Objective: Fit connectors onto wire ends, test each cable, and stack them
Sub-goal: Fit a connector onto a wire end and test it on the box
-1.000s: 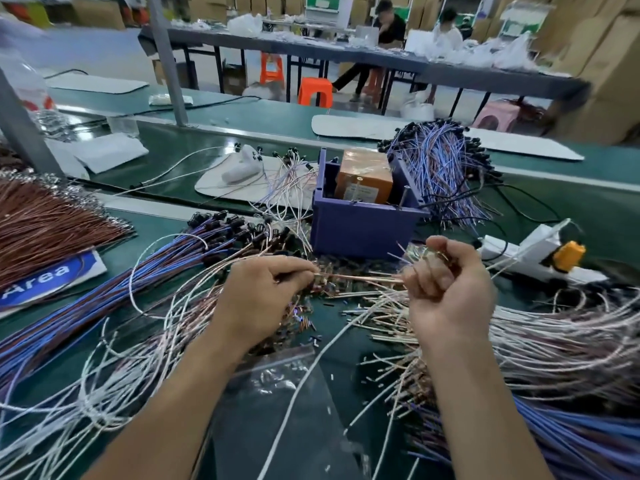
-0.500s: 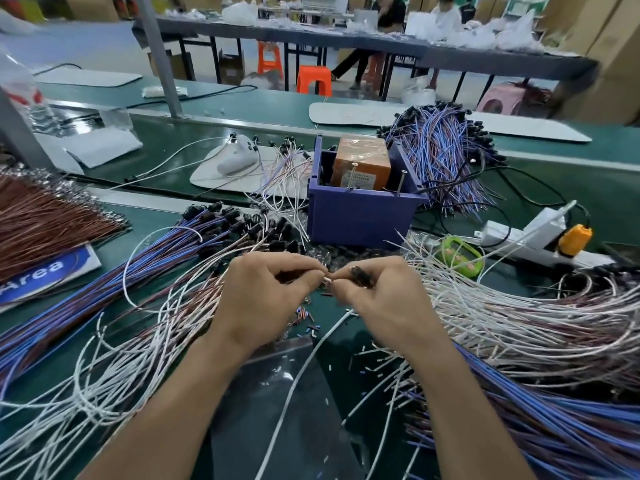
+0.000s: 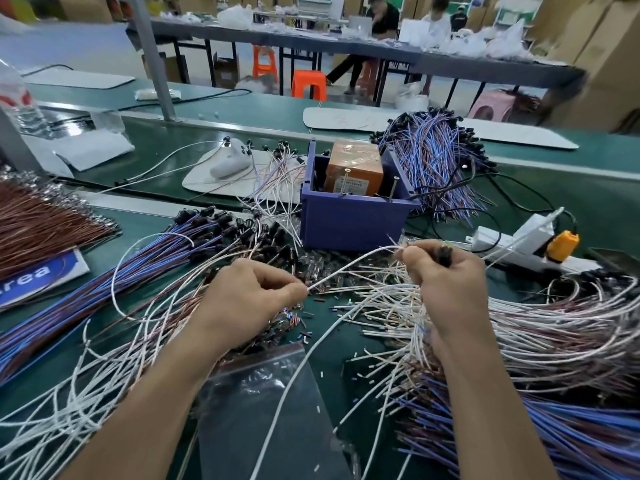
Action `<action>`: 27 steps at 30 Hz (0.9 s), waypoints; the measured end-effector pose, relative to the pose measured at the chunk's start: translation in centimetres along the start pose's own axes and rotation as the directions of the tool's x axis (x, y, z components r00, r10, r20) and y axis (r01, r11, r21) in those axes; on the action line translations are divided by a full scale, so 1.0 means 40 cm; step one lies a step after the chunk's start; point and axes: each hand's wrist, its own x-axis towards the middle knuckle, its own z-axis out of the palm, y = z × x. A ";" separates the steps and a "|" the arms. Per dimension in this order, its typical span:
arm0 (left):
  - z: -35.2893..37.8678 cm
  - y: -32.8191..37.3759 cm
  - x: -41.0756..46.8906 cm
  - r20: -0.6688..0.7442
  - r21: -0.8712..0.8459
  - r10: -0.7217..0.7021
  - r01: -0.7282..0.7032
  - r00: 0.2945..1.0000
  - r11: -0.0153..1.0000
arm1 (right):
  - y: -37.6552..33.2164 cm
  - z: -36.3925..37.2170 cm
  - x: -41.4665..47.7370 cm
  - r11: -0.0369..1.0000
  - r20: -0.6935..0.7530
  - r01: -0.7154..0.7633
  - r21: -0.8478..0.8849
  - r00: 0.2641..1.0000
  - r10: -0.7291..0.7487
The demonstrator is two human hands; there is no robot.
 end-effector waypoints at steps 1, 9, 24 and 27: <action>-0.004 0.000 0.001 0.019 0.024 -0.011 0.011 1.000 1.000 | 0.000 -0.004 0.003 1.000 -0.036 -0.012 0.022 0.999 0.013; -0.050 -0.008 0.004 -0.066 -0.075 -0.048 0.043 0.997 0.996 | 0.024 -0.027 0.025 0.998 -0.310 -0.051 -0.035 0.950 0.037; 0.055 0.044 -0.037 -0.107 0.438 0.518 -0.428 0.848 0.791 | -0.017 0.076 -0.094 0.715 0.096 0.486 -0.502 0.853 -0.512; 0.071 0.049 -0.043 -0.028 0.369 0.559 -0.511 0.829 0.776 | 0.003 0.102 -0.099 0.869 0.290 0.356 -0.344 0.920 -0.263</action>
